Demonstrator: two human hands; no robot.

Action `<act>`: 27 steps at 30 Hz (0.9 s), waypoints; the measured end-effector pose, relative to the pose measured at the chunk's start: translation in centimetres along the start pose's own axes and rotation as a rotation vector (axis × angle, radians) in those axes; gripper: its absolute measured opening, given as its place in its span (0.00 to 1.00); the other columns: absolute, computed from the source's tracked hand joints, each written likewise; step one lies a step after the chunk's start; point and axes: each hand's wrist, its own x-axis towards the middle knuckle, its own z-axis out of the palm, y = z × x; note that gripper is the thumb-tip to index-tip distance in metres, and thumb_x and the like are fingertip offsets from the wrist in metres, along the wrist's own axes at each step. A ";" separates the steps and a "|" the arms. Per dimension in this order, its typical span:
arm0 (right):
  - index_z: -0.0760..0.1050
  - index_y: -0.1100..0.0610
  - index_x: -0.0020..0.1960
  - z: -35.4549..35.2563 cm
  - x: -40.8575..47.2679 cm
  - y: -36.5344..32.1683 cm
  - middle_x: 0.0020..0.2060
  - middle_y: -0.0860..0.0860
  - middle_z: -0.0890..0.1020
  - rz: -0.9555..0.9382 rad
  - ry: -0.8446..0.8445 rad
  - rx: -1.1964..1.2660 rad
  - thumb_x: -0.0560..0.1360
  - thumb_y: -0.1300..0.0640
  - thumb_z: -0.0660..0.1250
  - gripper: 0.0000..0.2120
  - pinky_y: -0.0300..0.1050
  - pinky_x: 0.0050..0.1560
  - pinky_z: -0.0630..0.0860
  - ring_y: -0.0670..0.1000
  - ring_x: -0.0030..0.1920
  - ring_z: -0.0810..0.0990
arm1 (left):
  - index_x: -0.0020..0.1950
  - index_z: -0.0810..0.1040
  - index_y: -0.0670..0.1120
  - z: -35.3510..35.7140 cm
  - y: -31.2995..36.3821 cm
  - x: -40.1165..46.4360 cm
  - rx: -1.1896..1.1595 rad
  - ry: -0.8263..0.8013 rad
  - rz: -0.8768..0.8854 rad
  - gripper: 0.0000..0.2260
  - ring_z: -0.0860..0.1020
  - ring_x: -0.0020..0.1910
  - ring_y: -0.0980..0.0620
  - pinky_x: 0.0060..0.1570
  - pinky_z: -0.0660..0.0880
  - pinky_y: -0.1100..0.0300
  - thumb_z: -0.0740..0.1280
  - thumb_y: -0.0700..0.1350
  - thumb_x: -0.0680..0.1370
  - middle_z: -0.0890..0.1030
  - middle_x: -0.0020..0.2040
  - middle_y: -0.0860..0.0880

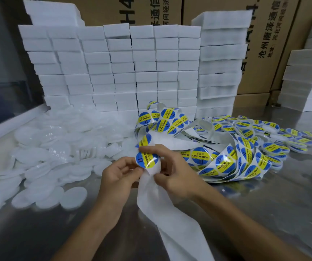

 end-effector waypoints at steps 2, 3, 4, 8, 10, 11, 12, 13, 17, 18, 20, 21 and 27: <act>0.78 0.57 0.64 0.1 -0.2 0.4 0.58 0.48 0.76 -0.031 0.095 -0.119 0.69 0.75 0.65 0.27 0.35 0.44 0.72 0.45 0.43 0.79 | 0.44 0.82 0.43 0.0 0.0 0.1 -0.009 0.047 -0.028 0.10 0.81 0.37 0.50 0.38 0.78 0.58 0.65 0.30 0.76 0.85 0.41 0.43; 0.79 0.55 0.62 0.1 -0.3 0.6 0.60 0.47 0.74 -0.060 0.143 -0.185 0.70 0.71 0.68 0.24 0.33 0.45 0.72 0.44 0.43 0.78 | 0.44 0.82 0.44 -0.1 0.0 0.2 -0.017 0.076 -0.041 0.10 0.81 0.37 0.50 0.39 0.77 0.57 0.66 0.31 0.76 0.85 0.41 0.44; 0.80 0.54 0.60 0.1 -0.4 0.9 0.63 0.48 0.72 -0.101 0.172 -0.267 0.71 0.68 0.71 0.20 0.33 0.47 0.72 0.43 0.45 0.79 | 0.44 0.82 0.44 -0.2 0.0 0.3 -0.023 0.099 -0.046 0.10 0.81 0.37 0.50 0.40 0.78 0.57 0.66 0.31 0.76 0.85 0.41 0.44; 0.84 0.53 0.54 0.0 -0.4 1.9 0.63 0.49 0.74 -0.269 0.178 -0.580 0.74 0.54 0.73 0.09 0.47 0.49 0.78 0.46 0.51 0.79 | 0.44 0.83 0.45 -0.5 -0.1 0.4 -0.014 0.109 -0.052 0.09 0.82 0.37 0.52 0.40 0.78 0.58 0.68 0.32 0.75 0.85 0.40 0.46; 0.84 0.54 0.52 0.3 -0.2 2.1 0.56 0.51 0.79 -0.356 0.215 -0.655 0.75 0.54 0.73 0.07 0.50 0.47 0.79 0.50 0.50 0.80 | 0.43 0.84 0.46 -0.4 -0.2 0.3 -0.019 0.069 -0.061 0.09 0.82 0.37 0.53 0.39 0.79 0.60 0.68 0.33 0.75 0.86 0.40 0.45; 0.84 0.55 0.52 0.3 -0.1 2.1 0.54 0.51 0.80 -0.395 0.232 -0.691 0.75 0.55 0.73 0.07 0.51 0.46 0.79 0.52 0.49 0.81 | 0.42 0.84 0.46 -0.3 -0.2 0.2 -0.022 0.058 -0.068 0.08 0.83 0.37 0.53 0.39 0.79 0.61 0.69 0.34 0.76 0.86 0.40 0.45; 0.84 0.56 0.52 0.3 -0.1 2.2 0.51 0.52 0.82 -0.425 0.243 -0.726 0.75 0.56 0.72 0.07 0.52 0.45 0.78 0.53 0.48 0.81 | 0.43 0.84 0.46 -0.3 -0.2 0.2 -0.019 0.053 -0.071 0.07 0.83 0.38 0.53 0.40 0.79 0.60 0.69 0.35 0.76 0.86 0.41 0.45; 0.84 0.57 0.52 0.3 0.0 2.2 0.50 0.52 0.83 -0.447 0.247 -0.757 0.76 0.56 0.72 0.07 0.52 0.44 0.78 0.54 0.47 0.82 | 0.43 0.84 0.45 -0.3 -0.3 0.2 -0.012 0.049 -0.070 0.06 0.83 0.39 0.53 0.42 0.79 0.59 0.70 0.37 0.76 0.86 0.41 0.44; 0.84 0.60 0.50 0.3 -0.1 2.0 0.47 0.53 0.84 -0.505 0.249 -0.855 0.77 0.58 0.70 0.06 0.53 0.40 0.78 0.57 0.44 0.82 | 0.43 0.85 0.44 -0.4 -0.5 0.2 0.057 0.012 -0.008 0.05 0.83 0.41 0.53 0.46 0.80 0.58 0.70 0.38 0.76 0.86 0.42 0.44; 0.83 0.60 0.49 0.3 -0.1 2.0 0.46 0.53 0.84 -0.513 0.250 -0.867 0.77 0.59 0.70 0.06 0.53 0.40 0.78 0.58 0.43 0.82 | 0.43 0.85 0.44 -0.4 -0.5 0.2 0.103 0.008 0.024 0.05 0.82 0.39 0.54 0.45 0.80 0.58 0.70 0.38 0.76 0.86 0.40 0.44; 0.83 0.60 0.48 0.4 -0.2 2.0 0.45 0.53 0.84 -0.518 0.248 -0.880 0.77 0.59 0.69 0.05 0.53 0.39 0.77 0.58 0.43 0.82 | 0.40 0.85 0.46 -0.4 -0.6 0.2 0.178 0.013 0.083 0.07 0.81 0.36 0.57 0.42 0.79 0.61 0.70 0.37 0.75 0.85 0.37 0.48; 0.83 0.60 0.47 0.4 -0.2 1.9 0.44 0.53 0.84 -0.511 0.248 -0.879 0.77 0.60 0.69 0.05 0.53 0.39 0.77 0.57 0.42 0.82 | 0.39 0.84 0.47 -0.4 -0.6 0.3 0.195 0.012 0.100 0.08 0.80 0.35 0.58 0.41 0.78 0.63 0.71 0.36 0.75 0.85 0.36 0.49; 0.78 0.58 0.42 0.5 -0.4 2.1 0.36 0.49 0.80 -0.211 0.336 -0.524 0.76 0.61 0.68 0.04 0.47 0.39 0.76 0.49 0.37 0.77 | 0.37 0.83 0.54 -0.8 -0.9 0.5 0.363 0.023 0.195 0.12 0.79 0.36 0.56 0.43 0.77 0.61 0.72 0.37 0.74 0.84 0.37 0.52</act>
